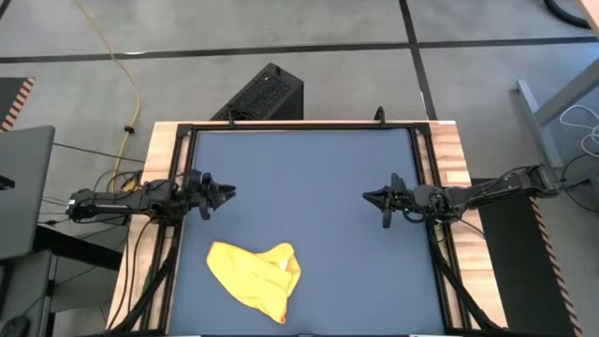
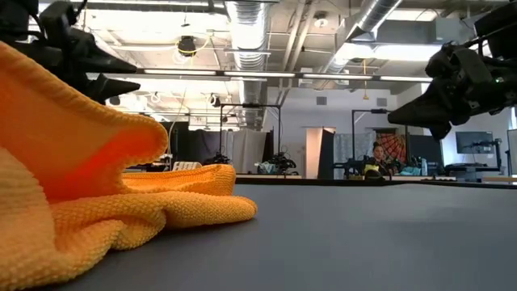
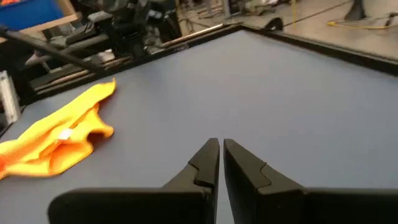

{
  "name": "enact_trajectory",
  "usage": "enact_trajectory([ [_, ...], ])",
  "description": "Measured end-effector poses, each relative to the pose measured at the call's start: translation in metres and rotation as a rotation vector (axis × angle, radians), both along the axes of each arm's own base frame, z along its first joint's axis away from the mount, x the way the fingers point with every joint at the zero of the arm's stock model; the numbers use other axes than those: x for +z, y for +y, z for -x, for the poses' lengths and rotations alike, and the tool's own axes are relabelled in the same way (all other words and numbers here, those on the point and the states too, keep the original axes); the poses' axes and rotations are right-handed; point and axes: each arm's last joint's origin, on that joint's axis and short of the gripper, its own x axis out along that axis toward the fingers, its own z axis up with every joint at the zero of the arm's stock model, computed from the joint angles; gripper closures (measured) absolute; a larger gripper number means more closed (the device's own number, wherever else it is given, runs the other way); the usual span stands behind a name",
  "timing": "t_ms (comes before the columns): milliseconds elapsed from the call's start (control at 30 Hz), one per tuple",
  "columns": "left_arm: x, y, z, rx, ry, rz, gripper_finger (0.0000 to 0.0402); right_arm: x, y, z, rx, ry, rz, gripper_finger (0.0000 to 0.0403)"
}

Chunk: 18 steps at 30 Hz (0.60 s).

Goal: Roll towel
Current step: Fold the orange microfiber cloth

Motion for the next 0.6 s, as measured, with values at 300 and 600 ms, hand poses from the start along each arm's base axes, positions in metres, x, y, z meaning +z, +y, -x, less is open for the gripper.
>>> enact_trajectory([
  [300,0.016,-0.003,-0.002,0.017,-0.165,0.045,0.0269,0.015,-0.002,-0.003,-0.013,-0.130,-0.037,0.0353],
  [600,0.021,-0.022,-0.042,-0.108,0.042,0.039,0.0269,0.026,0.008,-0.008,0.164,-0.227,0.049,0.0353],
])
